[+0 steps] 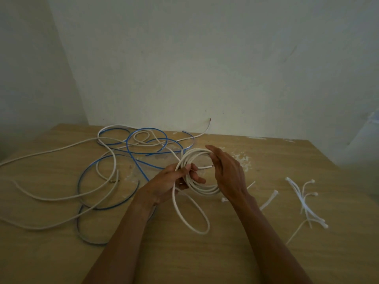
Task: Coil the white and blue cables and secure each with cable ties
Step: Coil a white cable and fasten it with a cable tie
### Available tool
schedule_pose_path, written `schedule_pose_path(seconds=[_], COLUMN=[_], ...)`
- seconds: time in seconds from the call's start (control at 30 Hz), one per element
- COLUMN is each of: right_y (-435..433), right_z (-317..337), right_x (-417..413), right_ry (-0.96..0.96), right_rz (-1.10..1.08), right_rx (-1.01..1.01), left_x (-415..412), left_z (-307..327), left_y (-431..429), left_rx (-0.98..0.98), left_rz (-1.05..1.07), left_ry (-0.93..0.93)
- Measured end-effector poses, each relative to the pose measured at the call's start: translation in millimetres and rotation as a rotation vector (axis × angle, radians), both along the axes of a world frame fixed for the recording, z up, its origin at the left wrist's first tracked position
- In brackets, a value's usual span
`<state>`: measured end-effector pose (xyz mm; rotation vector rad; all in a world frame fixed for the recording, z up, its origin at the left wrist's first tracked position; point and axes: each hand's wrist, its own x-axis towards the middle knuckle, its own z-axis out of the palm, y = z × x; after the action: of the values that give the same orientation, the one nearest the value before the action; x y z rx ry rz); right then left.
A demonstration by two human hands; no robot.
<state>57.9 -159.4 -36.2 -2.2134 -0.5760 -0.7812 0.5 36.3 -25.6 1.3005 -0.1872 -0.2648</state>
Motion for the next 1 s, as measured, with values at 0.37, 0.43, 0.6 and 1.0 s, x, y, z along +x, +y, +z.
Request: schedule_pose_path(seconds=[0.37, 0.43, 0.6, 1.0], right_y=[11.8, 11.6, -0.5, -15.6], right_z=[3.5, 4.5, 7.0, 13.8], right_x=[-15.0, -16.3, -16.9, -5.1], right_ry=[0.141, 0.29, 0.736, 0.667], right_rz=[0.074, 0.125, 0.409, 0.028], right_rx=[0.147, 0.297, 0.284, 1.236], left_x=[9.2, 11.3, 17.8, 20.9], left_z=[2.4, 1.1, 2.8, -1.0], left_y=[-22.4, -19.5, -6.9, 8.8], left_rx=[-0.135, -0.203, -0.577, -0.78], left_rz=[0.38, 0.479, 0.536, 0.664], left_ry=[0.058, 0.037, 0.072, 0.07])
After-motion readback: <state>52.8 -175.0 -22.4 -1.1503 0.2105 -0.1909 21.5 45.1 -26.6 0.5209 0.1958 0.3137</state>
